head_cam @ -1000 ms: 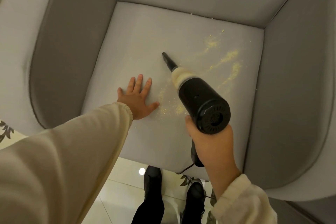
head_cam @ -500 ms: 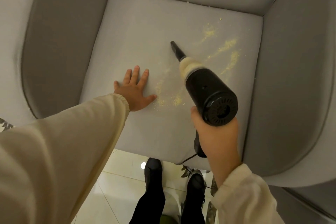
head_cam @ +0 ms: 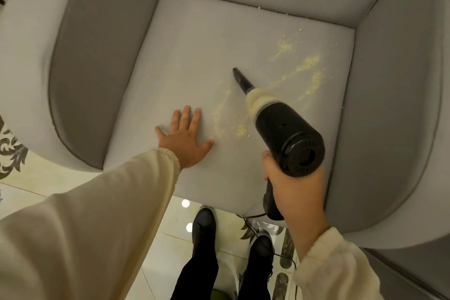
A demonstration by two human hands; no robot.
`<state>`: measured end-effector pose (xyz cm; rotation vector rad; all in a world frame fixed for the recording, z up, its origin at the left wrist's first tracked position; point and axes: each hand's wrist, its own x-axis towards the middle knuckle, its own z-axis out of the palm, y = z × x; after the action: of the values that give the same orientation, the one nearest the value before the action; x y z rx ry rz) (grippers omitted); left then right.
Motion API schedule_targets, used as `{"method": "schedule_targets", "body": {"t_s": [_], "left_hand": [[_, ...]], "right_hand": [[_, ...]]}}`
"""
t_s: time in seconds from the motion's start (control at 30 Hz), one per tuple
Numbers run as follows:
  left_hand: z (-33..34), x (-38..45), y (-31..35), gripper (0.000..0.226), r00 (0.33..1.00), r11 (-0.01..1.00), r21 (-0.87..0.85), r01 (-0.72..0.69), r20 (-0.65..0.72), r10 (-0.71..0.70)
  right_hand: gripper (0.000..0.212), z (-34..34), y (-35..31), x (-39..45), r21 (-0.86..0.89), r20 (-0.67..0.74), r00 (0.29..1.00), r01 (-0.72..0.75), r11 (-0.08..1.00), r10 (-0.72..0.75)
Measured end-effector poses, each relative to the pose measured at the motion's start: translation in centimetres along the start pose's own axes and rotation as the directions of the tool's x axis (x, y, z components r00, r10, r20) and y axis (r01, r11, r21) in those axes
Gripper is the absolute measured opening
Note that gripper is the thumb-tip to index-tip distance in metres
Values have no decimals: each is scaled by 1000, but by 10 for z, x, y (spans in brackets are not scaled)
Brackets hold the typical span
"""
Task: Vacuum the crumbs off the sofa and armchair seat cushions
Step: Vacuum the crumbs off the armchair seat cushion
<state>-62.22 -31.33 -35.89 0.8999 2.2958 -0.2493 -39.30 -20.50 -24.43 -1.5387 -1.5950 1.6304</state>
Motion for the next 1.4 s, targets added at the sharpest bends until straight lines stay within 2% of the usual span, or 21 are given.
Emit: {"method": "schedule_targets", "body": {"t_s": [0.13, 0.3, 0.53, 0.63, 0.7, 0.87, 1.0, 1.23, 1.4], "left_hand": [[13, -15, -7, 94, 1000, 1000, -7, -11, -21, 11], [25, -32, -3, 93, 1000, 1000, -12, -21, -12, 21], [36, -38, 1, 93, 1000, 1000, -2, 3, -22, -3], [39, -39, 3, 94, 1000, 1000, 12, -5, -3, 5], [40, -42, 5, 94, 1000, 1000, 25, -11, 7, 10], [40, -50, 9, 93, 1000, 999, 36, -4, 8, 4], [42, -50, 12, 94, 1000, 1000, 23, -1, 19, 0], [39, -53, 11, 93, 999, 1000, 18, 0, 45, -1], [42, -59, 18, 92, 999, 1000, -2, 12, 39, -12]], "right_hand": [[16, 3, 2, -8, -15, 48, 998, -44, 999, 44], [17, -3, -8, -1, 28, -2, 1000, 22, 999, -22], [13, 0, 2, -18, -35, 91, 995, -45, 998, 48], [15, 1, 14, -30, -107, 120, 993, -8, 994, 21], [16, -2, 16, -33, -120, 106, 994, 3, 993, 10], [18, -18, 17, -30, -22, -1, 1000, 7, 1000, -7], [14, -28, 29, -28, -71, 36, 999, -28, 997, 31], [20, -36, 39, -43, -125, 138, 990, -14, 992, 31], [13, -35, 24, -37, -94, 92, 996, 30, 995, -21]]}}
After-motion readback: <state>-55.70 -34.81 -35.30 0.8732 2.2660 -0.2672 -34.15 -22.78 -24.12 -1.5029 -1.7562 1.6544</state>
